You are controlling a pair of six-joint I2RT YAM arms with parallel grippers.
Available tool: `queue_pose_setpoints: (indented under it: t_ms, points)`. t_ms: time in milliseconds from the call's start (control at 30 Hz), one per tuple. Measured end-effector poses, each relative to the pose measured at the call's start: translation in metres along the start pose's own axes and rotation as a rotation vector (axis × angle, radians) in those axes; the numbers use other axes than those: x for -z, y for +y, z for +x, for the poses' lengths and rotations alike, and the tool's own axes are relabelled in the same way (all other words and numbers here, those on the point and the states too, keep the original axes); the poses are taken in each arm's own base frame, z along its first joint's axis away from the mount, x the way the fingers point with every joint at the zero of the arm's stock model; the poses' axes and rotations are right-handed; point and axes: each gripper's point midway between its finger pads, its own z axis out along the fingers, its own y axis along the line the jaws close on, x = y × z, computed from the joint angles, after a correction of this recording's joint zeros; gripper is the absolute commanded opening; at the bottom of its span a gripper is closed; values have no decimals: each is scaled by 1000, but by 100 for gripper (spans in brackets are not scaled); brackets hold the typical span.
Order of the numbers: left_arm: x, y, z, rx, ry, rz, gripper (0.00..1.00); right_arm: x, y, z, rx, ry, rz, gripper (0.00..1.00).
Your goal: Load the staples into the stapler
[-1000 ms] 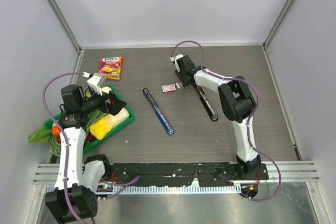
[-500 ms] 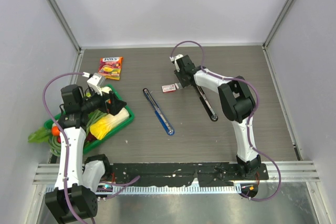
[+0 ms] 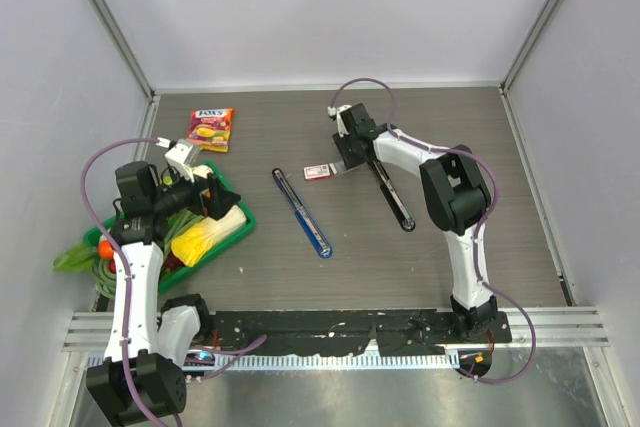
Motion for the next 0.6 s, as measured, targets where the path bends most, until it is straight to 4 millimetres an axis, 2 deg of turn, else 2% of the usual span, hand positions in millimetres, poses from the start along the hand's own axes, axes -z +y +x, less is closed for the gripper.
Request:
queue_pose_setpoints:
  t_ms: [133, 333, 600]
  points:
    - [0, 1, 0, 1, -1, -2, 100, 11, -2, -4, -1, -14, 0, 38]
    - [1, 1, 0, 3, -2, -5, 100, 31, 6, -24, -6, -76, -53, 42]
    - [1, 2, 0, 3, -2, -7, 100, 32, 13, -23, -8, -70, -92, 45]
